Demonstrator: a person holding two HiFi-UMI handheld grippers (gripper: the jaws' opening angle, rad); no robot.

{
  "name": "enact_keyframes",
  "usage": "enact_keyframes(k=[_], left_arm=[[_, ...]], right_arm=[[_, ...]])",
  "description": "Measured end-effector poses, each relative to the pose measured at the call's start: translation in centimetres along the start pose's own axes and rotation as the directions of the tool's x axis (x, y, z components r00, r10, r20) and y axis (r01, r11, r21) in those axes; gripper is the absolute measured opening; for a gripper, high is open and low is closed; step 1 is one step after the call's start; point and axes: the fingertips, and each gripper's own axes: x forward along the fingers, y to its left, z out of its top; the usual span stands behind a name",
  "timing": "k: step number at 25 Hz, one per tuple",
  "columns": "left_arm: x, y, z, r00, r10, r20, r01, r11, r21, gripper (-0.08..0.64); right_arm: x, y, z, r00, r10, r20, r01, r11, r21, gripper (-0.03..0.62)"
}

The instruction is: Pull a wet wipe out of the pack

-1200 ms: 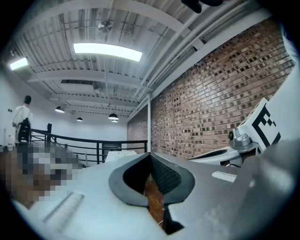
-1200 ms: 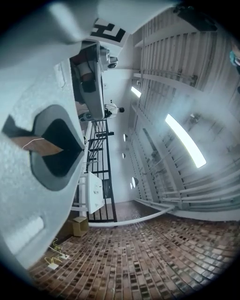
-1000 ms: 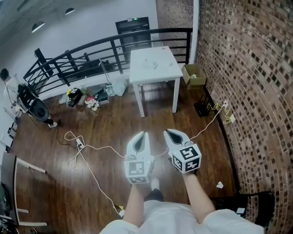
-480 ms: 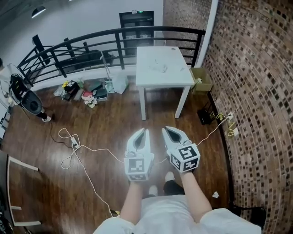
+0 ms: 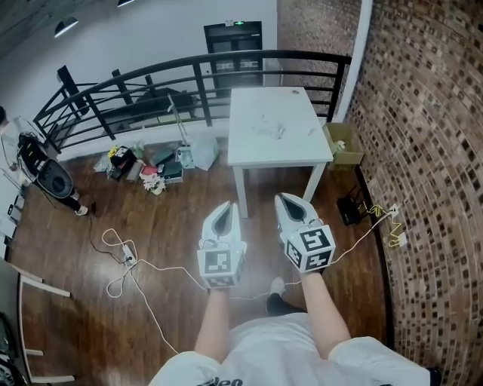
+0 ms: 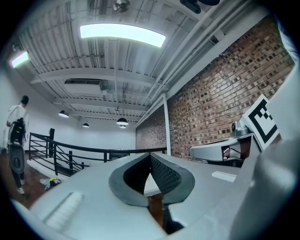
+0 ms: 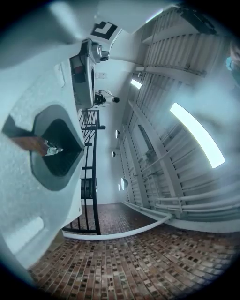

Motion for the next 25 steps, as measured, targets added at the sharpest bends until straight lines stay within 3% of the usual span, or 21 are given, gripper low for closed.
enact_keyframes(k=[6,13,17,21,25], left_arm=[[12.2,0.0,2.2,0.999,-0.024,0.034,0.023,0.999,0.037,0.017],[21.2,-0.3,-1.5,0.998,-0.066,-0.023,0.067,0.998,0.011,0.017],[26.6,2.3,-3.9,0.996,-0.072,-0.054,0.071,0.997,-0.012,0.017],[34.7,5.1,-4.5,0.993,-0.115,-0.035,0.114,0.993,-0.01,0.017],[43.1,9.2,-3.1,0.991,-0.13,0.01,0.13,0.991,-0.008,0.017]], right_arm=[[6.8,-8.9,4.6,0.997,-0.02,0.071,0.024,0.998,-0.052,-0.011],[13.0,-17.3,0.7,0.998,-0.064,-0.004,0.064,0.996,0.066,-0.011],[18.1,-18.1,-1.0,0.999,-0.024,-0.028,0.026,0.997,0.072,-0.011],[25.9,-20.5,-2.1,0.999,-0.013,-0.048,0.016,0.998,0.053,-0.011],[34.1,-24.2,0.9,0.999,-0.029,-0.019,0.03,0.999,0.033,-0.011]])
